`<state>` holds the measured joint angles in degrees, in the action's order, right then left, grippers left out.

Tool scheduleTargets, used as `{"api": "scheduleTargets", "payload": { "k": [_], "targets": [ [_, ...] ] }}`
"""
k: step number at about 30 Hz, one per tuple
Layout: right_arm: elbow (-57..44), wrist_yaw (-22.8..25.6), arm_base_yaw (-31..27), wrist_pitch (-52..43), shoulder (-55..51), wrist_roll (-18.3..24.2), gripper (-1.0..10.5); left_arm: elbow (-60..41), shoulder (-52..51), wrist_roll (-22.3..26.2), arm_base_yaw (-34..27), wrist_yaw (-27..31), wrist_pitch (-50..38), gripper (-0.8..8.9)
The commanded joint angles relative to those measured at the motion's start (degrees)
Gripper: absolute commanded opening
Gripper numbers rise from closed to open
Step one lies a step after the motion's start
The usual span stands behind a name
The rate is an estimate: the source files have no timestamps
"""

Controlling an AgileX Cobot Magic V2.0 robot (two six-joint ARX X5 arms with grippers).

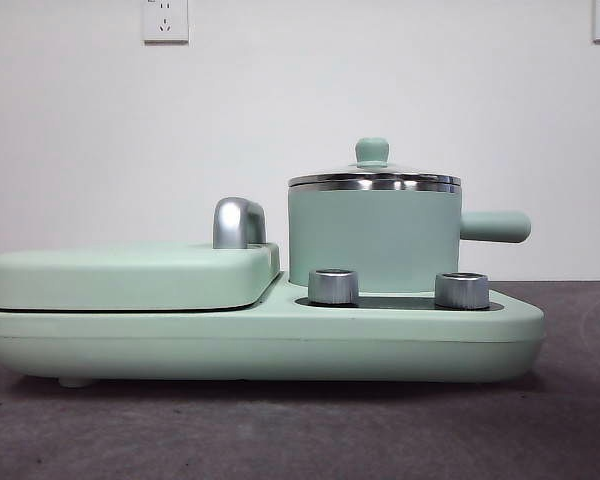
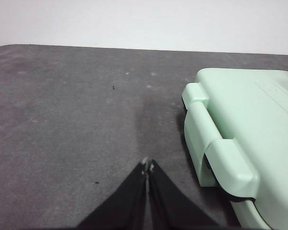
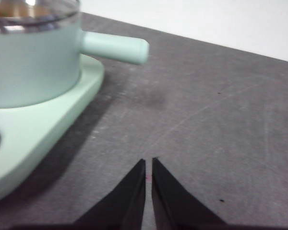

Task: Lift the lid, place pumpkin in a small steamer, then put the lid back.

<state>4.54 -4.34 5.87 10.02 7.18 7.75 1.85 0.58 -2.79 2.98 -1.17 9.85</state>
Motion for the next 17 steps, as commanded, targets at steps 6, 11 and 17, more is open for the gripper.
{"api": "scheduleTargets", "payload": {
  "k": [6, 11, 17],
  "targets": [
    [-3.8, 3.8, -3.1, -0.4, -7.0, 0.2, 0.2, -1.1, -0.1, -0.5, 0.0, 0.3, -0.9, 0.07],
    [-3.8, 7.6, -3.5, -1.4, -7.0, -0.6, 0.2, -1.1, -0.1, -0.5, 0.0, 0.3, -0.9, 0.07],
    [-3.8, 7.4, -3.5, -1.4, -7.0, -1.1, 0.2, -1.1, -0.1, -0.5, 0.0, 0.3, -0.8, 0.07]
  ]
}}
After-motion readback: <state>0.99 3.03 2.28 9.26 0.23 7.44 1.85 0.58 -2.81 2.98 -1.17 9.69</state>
